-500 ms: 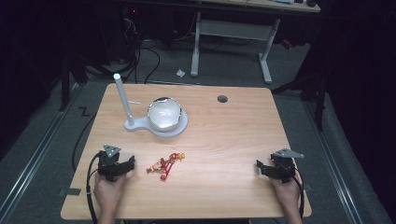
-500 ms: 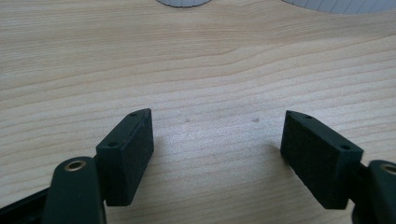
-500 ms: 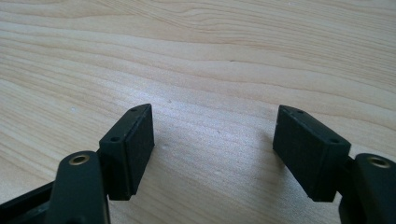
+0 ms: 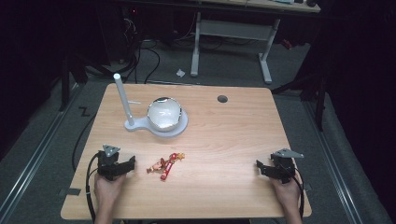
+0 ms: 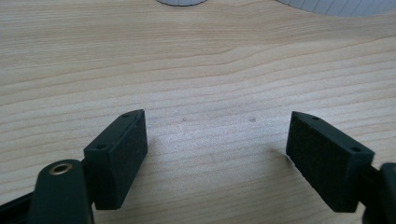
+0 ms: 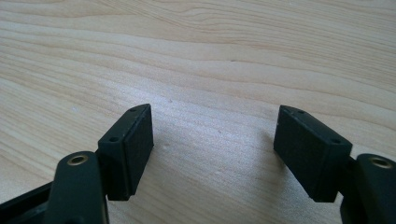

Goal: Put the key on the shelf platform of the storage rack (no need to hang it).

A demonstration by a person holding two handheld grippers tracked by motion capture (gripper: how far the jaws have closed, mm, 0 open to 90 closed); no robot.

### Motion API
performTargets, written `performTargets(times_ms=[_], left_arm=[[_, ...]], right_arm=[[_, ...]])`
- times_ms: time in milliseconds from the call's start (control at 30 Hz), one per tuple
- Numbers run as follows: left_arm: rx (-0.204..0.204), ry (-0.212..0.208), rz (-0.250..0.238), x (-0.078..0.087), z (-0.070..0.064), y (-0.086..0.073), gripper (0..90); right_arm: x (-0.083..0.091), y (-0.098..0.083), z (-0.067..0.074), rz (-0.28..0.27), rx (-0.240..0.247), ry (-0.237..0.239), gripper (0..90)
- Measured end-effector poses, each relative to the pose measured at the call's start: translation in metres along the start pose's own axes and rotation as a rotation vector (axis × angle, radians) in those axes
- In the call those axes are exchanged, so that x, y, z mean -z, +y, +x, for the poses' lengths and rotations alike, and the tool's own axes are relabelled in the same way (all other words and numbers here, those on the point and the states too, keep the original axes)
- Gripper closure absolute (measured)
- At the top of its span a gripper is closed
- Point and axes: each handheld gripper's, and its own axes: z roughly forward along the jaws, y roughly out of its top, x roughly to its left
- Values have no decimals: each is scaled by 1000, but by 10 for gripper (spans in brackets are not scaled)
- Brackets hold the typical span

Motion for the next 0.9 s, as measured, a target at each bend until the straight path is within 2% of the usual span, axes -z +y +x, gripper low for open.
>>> performTargets(times_ms=[133, 367, 433, 467, 567, 600, 667, 800, 833, 867, 900], left_arm=[[-27, 0, 4, 1, 2, 1, 219], [-16, 4, 18, 9, 2, 6, 223], [-27, -13, 34, 13, 2, 8, 213], [-7, -14, 33, 17, -1, 11, 211], [-5, -32, 43, 23, -4, 12, 202], [-6, -50, 56, 29, -7, 13, 191], [-2, -53, 61, 31, -8, 12, 179], [-19, -97, 92, 46, -11, 6, 164], [-4, -95, 101, 49, -13, 3, 158], [-16, -113, 113, 53, -13, 1, 155], [-10, -114, 121, 55, -14, -1, 152]], right_arm=[[0, 0, 0, 0, 1, 0, 285], [0, 0, 0, -2, 4, 0, 286], [0, 0, 0, -1, 3, 0, 286], [0, 0, 0, -2, 4, 0, 286], [0, 0, 0, -1, 3, 1, 285], [0, 0, 0, -1, 4, 1, 285], [0, 0, 0, -1, 4, 1, 285], [0, 0, 0, -1, 3, 1, 285], [0, 0, 0, -2, 4, 1, 285], [0, 0, 0, -1, 4, 1, 285], [0, 0, 0, -1, 3, 1, 285]])
